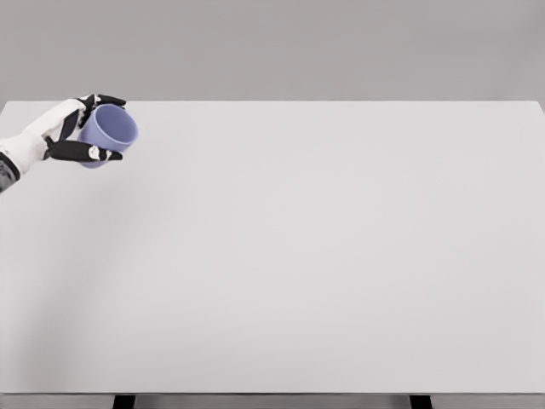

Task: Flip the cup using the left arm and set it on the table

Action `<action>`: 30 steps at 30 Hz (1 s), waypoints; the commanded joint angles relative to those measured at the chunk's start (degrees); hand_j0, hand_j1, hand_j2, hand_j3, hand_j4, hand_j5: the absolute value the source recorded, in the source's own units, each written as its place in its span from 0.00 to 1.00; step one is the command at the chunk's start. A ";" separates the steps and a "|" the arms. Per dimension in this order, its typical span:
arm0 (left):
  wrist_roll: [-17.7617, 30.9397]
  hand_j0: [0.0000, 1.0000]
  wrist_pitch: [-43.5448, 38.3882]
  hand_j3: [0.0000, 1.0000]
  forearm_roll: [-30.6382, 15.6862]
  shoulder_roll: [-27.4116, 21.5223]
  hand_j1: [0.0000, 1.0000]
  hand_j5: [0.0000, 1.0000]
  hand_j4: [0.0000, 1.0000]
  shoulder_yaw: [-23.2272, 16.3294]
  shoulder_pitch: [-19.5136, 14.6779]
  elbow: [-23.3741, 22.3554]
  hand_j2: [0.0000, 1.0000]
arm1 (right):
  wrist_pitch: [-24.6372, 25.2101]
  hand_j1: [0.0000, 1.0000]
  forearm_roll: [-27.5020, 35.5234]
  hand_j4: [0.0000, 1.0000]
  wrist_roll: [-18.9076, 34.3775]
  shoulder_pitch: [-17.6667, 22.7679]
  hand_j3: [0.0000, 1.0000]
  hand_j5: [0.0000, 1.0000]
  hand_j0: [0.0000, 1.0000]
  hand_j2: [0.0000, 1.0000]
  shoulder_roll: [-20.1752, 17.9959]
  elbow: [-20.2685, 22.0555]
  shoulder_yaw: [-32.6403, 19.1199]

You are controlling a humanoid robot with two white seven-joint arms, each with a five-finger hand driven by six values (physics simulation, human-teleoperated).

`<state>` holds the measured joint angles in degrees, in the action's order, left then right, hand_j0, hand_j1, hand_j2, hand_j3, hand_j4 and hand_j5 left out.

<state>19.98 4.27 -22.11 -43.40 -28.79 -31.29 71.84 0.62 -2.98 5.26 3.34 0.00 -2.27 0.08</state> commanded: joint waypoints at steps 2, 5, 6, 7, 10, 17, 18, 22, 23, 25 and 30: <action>-0.03 0.80 -0.22 0.80 -1.18 2.44 0.80 0.80 0.80 2.95 0.09 0.05 0.80 | 0.00 1.00 -0.01 1.00 0.01 -0.09 1.00 1.00 1.00 1.00 0.00 -0.02 0.01; -0.03 0.80 -0.31 0.80 -3.37 2.97 0.80 0.80 0.80 3.57 0.97 0.05 0.80 | 0.00 1.00 -0.01 1.00 0.01 -0.09 1.00 1.00 1.00 1.00 0.00 -0.02 0.01; -0.03 0.80 -0.31 0.80 -3.73 3.50 0.80 0.80 0.80 4.09 0.97 0.05 0.80 | 0.00 1.00 -0.01 1.00 0.01 -0.09 1.00 1.00 1.00 1.00 0.00 -0.02 0.01; -0.03 0.80 -0.31 0.80 -3.73 3.94 0.80 0.80 0.80 4.36 1.14 -0.04 0.80 | 0.00 1.00 -0.01 1.00 0.01 -0.09 1.00 1.00 1.00 1.00 0.00 -0.02 0.01; -0.03 0.80 -0.40 0.80 -4.17 4.29 0.80 0.80 0.80 5.68 2.20 -0.03 0.80 | 0.00 1.00 -0.01 1.00 0.01 0.00 1.00 1.00 1.00 1.00 0.00 -0.02 0.01; -0.03 0.80 -0.49 0.80 -4.17 7.98 0.80 0.80 0.80 10.33 4.48 -0.21 0.80 | 0.00 1.00 -0.01 1.00 0.01 0.00 1.00 1.00 1.00 1.00 0.00 -0.02 0.01; -0.03 0.81 -0.49 0.81 -4.25 8.16 0.81 0.81 0.81 10.42 4.75 -0.48 0.81 | 0.00 1.00 -0.01 1.00 0.01 -0.09 1.00 1.00 1.00 1.00 0.00 -0.02 0.01; -0.03 0.81 -0.49 0.81 -4.34 9.04 0.81 0.81 0.81 10.51 4.75 -0.91 0.81 | 0.00 1.00 -0.01 1.00 0.01 0.00 1.00 1.00 1.00 1.00 0.00 -0.02 0.01; -0.03 0.81 -0.49 0.81 -4.34 9.12 0.81 0.81 0.81 10.51 4.83 -0.91 0.81 | 0.00 1.00 -0.01 1.00 0.01 -0.09 1.00 1.00 1.00 1.00 0.00 -0.02 0.01; -0.03 0.81 -0.49 0.81 -4.34 9.21 0.81 0.81 0.81 10.51 5.36 -1.18 0.81 | 0.00 1.00 -0.01 1.00 0.01 -0.09 1.00 1.00 1.00 1.00 0.00 -0.02 0.01; -0.03 0.81 -0.49 0.81 -4.34 9.74 0.81 0.81 0.81 10.51 6.06 -1.62 0.81 | 0.00 1.00 -0.01 1.00 0.01 0.00 1.00 1.00 1.00 1.00 0.00 -0.02 0.01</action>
<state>19.96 3.78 -26.18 -33.82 -18.33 -25.22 70.36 0.62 -2.98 5.26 3.34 0.00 -2.27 0.08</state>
